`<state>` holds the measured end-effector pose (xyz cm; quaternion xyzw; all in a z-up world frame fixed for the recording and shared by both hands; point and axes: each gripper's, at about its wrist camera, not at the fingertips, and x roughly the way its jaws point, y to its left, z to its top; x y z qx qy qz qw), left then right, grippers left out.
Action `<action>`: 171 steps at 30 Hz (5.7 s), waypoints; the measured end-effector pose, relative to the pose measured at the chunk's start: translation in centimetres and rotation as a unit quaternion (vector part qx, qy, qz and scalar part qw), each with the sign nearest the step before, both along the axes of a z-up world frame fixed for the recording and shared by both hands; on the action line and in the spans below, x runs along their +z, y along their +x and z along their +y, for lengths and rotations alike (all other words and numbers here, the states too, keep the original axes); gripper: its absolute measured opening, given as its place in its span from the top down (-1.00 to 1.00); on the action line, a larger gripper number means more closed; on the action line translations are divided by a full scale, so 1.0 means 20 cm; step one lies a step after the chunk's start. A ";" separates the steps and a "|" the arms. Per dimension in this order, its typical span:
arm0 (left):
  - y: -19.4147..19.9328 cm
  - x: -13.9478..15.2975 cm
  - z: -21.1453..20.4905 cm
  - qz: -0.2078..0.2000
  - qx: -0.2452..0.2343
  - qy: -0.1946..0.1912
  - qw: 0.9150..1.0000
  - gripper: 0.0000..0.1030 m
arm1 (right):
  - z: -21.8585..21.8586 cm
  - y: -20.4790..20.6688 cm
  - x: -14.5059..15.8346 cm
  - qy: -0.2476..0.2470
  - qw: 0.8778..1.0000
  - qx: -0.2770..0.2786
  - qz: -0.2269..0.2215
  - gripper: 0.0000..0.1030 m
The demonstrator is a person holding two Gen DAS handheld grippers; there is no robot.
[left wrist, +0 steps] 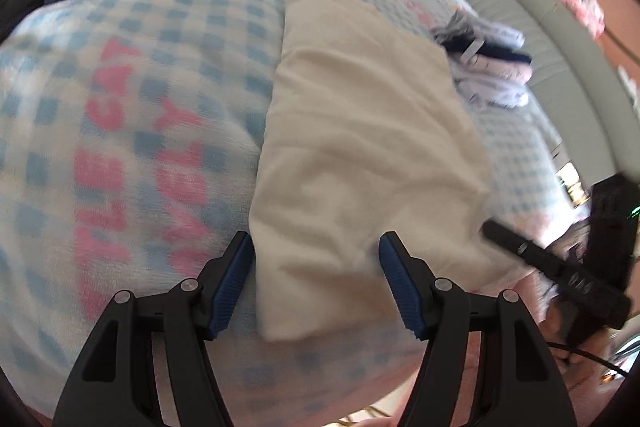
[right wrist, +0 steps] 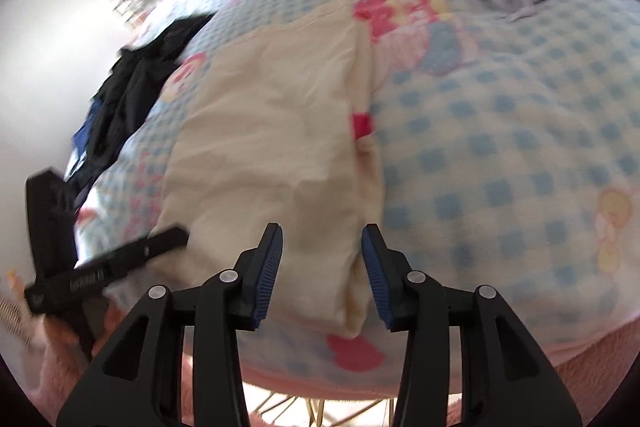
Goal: Fold clothes
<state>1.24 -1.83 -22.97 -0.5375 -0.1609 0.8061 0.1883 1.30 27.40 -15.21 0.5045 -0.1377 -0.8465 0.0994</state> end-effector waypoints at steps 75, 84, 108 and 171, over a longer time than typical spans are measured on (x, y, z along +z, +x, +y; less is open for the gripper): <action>-0.04 0.04 0.01 -0.053 0.015 0.049 0.997 0.25 | -0.11 -0.05 -0.02 0.002 0.996 0.085 -0.039 0.26; -0.01 0.01 -0.04 -0.048 0.003 0.029 0.998 0.11 | -0.04 -0.02 -0.10 -0.013 0.996 0.058 -0.068 0.17; -0.05 -0.04 -0.13 -0.070 0.003 0.131 0.989 -0.01 | 0.02 -0.01 -0.11 -0.069 0.993 0.044 -0.090 -0.01; -0.07 0.12 0.07 -0.010 -0.048 0.079 0.996 0.60 | -0.04 -0.07 -0.18 -0.125 0.989 0.003 -0.078 0.49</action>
